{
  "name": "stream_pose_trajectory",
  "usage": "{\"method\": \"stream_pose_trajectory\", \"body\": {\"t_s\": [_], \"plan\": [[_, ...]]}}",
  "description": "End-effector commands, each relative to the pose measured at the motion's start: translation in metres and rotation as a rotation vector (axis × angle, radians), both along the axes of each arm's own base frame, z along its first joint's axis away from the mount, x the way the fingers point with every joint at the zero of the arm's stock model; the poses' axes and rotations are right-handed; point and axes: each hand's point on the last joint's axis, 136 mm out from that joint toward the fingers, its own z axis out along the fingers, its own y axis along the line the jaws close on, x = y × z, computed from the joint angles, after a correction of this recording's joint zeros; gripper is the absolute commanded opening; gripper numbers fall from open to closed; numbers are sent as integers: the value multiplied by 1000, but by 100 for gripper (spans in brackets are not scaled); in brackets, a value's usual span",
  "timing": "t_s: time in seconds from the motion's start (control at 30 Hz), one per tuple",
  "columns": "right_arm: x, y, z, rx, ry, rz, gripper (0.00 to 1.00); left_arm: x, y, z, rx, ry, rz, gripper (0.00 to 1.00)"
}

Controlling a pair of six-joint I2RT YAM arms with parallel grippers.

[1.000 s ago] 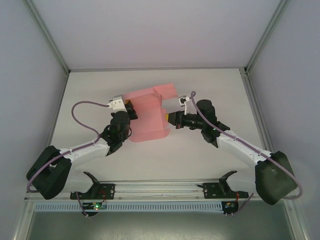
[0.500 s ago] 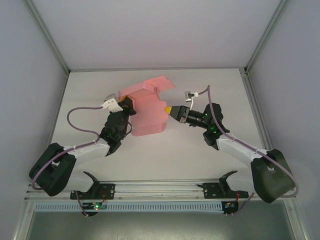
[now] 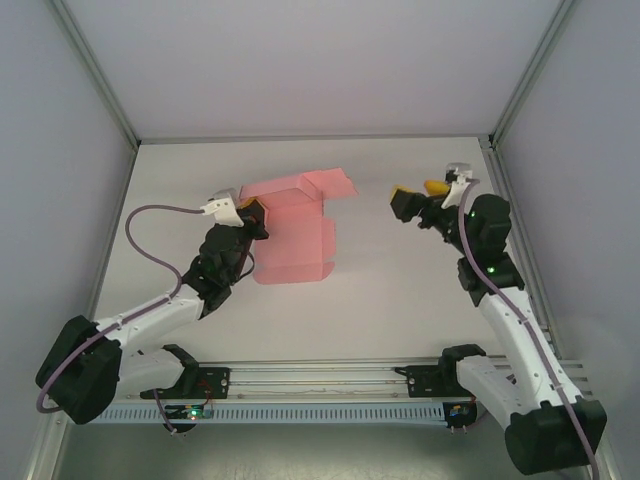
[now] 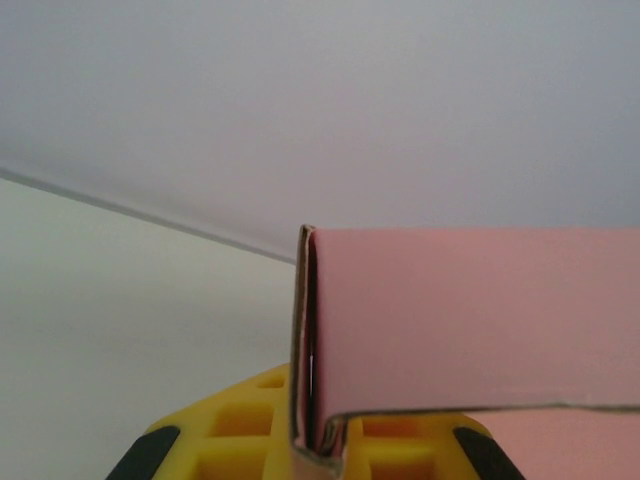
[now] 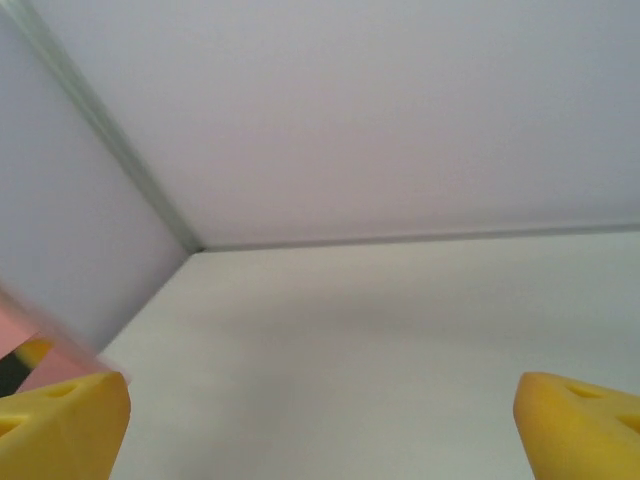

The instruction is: Assemble paper box

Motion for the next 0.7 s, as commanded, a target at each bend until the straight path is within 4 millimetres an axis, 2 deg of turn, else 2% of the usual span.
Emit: {"method": "stream_pose_trajectory", "body": {"t_s": [0.0, 0.07, 0.13, 0.23, 0.4, 0.43, 0.5, 0.67], "plan": [[17, 9, -13, -104, 43, 80, 98, -3, -7, -7, 71, 51, -57, 0], [27, 27, -17, -112, 61, 180, 98, -1, -7, -8, 86, 67, -55, 0], [33, 42, -32, -169, 107, 250, 94, 2, -8, -9, 99, 74, -48, 0], [31, 66, -52, -238, 140, 348, 92, 5, -8, -16, 107, 97, -43, 0], [3, 101, -53, -242, 85, 564, 85, 8, -8, -21, 120, 124, -29, 0], [-4, 108, -54, -255, 74, 601, 80, 9, -7, -22, 119, 128, -20, 0], [-16, 118, -55, -276, 63, 648, 72, 11, -6, -23, 119, 132, -12, 0], [-35, 145, -57, -291, 43, 751, 64, 14, -12, -24, 113, 141, -31, 0]]}}
